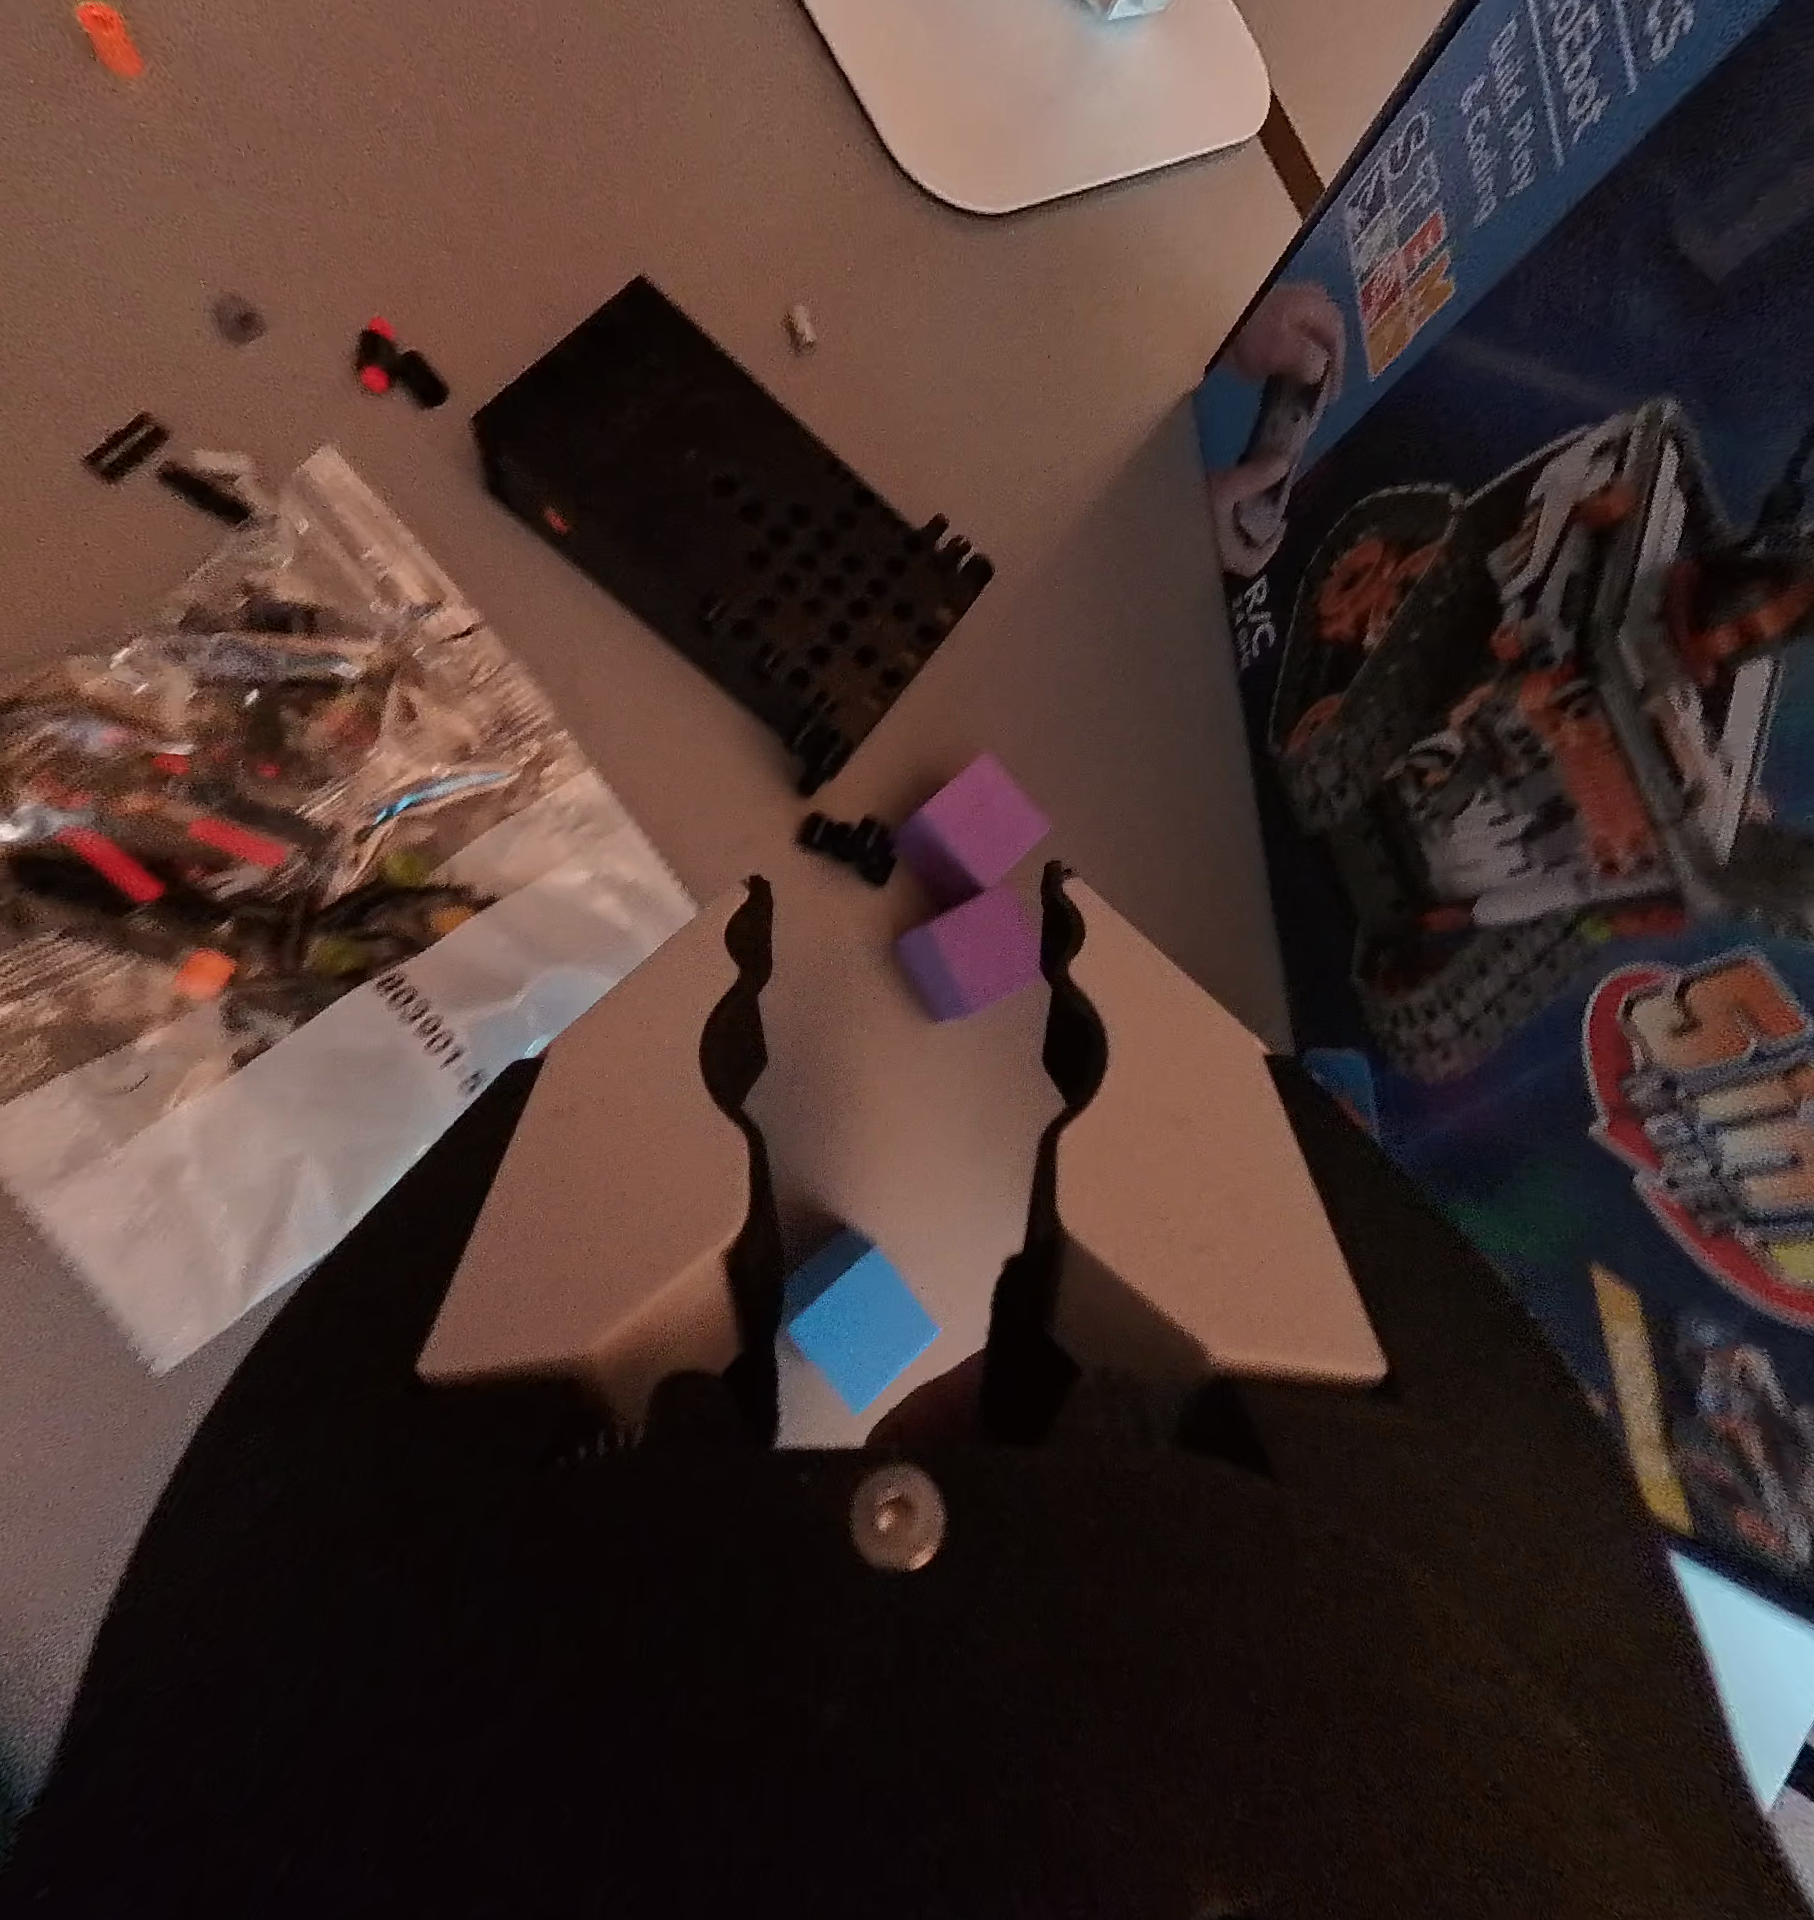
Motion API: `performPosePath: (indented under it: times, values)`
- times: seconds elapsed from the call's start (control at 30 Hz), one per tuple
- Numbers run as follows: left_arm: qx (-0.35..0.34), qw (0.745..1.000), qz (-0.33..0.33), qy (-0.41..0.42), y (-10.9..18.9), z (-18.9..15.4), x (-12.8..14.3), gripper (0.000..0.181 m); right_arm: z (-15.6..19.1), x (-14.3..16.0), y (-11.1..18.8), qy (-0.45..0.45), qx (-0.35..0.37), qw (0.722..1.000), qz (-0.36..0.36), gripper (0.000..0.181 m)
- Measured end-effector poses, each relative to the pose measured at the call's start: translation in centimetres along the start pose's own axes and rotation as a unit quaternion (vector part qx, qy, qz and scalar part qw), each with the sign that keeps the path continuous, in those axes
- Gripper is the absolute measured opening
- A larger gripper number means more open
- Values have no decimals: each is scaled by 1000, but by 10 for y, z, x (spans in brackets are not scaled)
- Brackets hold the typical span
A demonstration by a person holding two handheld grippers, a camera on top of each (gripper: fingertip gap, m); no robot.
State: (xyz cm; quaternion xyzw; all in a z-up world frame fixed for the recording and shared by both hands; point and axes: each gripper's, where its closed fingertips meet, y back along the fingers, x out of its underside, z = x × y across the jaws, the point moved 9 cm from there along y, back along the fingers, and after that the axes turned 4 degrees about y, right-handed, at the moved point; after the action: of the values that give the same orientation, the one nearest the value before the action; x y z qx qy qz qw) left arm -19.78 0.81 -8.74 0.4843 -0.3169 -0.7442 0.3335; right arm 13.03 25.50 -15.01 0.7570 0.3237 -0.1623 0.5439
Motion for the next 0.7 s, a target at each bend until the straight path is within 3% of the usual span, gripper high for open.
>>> performPosePath:
  times: [0.27, 0.5, 0.6, 0.7]
  values:
    - [-40, 998, -52, 1, 42, -8, 6, 38, -33, -1, -57, -11, -73, 995, 67, 34]
    - [-51, 987, -143, 53, 68, -18, 19, 31, -36, -10, -52, -2, -75, 995, 58, 32]
    - [-32, 987, -152, 45, 55, -42, 21, 29, -34, -40, -31, 7, -62, 998, 3, 32]
    - [-30, 991, -126, 40, 24, -61, 33, 26, -14, -96, -15, 49, -78, 993, -68, 32]
